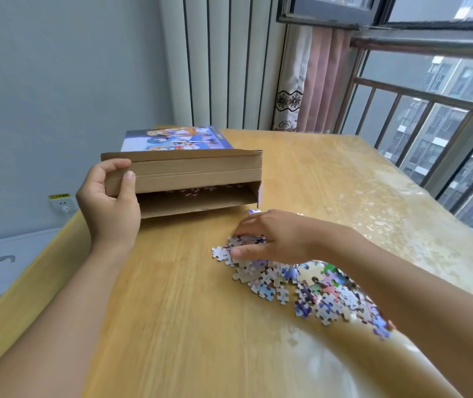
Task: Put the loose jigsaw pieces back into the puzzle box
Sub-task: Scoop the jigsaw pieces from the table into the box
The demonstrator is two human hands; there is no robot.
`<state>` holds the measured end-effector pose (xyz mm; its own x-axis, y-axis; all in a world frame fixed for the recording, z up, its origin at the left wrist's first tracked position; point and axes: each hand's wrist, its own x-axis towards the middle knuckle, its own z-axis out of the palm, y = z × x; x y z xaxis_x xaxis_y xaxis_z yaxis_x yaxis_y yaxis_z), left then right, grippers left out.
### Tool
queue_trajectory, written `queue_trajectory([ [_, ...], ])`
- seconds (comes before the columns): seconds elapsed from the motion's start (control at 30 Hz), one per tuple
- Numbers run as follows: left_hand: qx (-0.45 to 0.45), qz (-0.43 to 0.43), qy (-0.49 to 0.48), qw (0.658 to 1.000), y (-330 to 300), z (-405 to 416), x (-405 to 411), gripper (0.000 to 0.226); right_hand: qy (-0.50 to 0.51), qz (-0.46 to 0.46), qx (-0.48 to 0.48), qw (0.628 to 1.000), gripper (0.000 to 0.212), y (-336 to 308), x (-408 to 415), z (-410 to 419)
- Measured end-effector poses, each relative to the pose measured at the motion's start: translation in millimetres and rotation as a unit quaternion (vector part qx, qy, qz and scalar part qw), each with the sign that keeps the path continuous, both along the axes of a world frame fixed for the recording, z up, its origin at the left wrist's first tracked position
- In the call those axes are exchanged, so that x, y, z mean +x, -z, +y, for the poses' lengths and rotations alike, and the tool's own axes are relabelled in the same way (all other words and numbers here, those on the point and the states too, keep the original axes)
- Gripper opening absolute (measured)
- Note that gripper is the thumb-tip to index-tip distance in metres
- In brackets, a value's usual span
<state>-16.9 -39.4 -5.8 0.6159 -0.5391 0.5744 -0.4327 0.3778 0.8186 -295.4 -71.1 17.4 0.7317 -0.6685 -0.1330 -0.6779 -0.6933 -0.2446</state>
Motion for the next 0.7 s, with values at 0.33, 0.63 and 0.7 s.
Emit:
queue_trajectory([
  [0.33, 0.011, -0.003, 0.015, 1.0, 5, 4, -12, 0.016, 0.223, 0.065, 0.091, 0.968, 0.129, -43, -123, 25],
  [0.63, -0.005, -0.016, 0.015, 1.0, -2, 15, -26, 0.02, 0.251, 0.142, 0.098, 0.952, 0.155, -21, -149, 62],
  [0.7, -0.005, -0.02, 0.019, 1.0, -2, 16, -27, 0.022, 0.235, 0.123, 0.077, 0.961, 0.133, -21, -144, 58],
])
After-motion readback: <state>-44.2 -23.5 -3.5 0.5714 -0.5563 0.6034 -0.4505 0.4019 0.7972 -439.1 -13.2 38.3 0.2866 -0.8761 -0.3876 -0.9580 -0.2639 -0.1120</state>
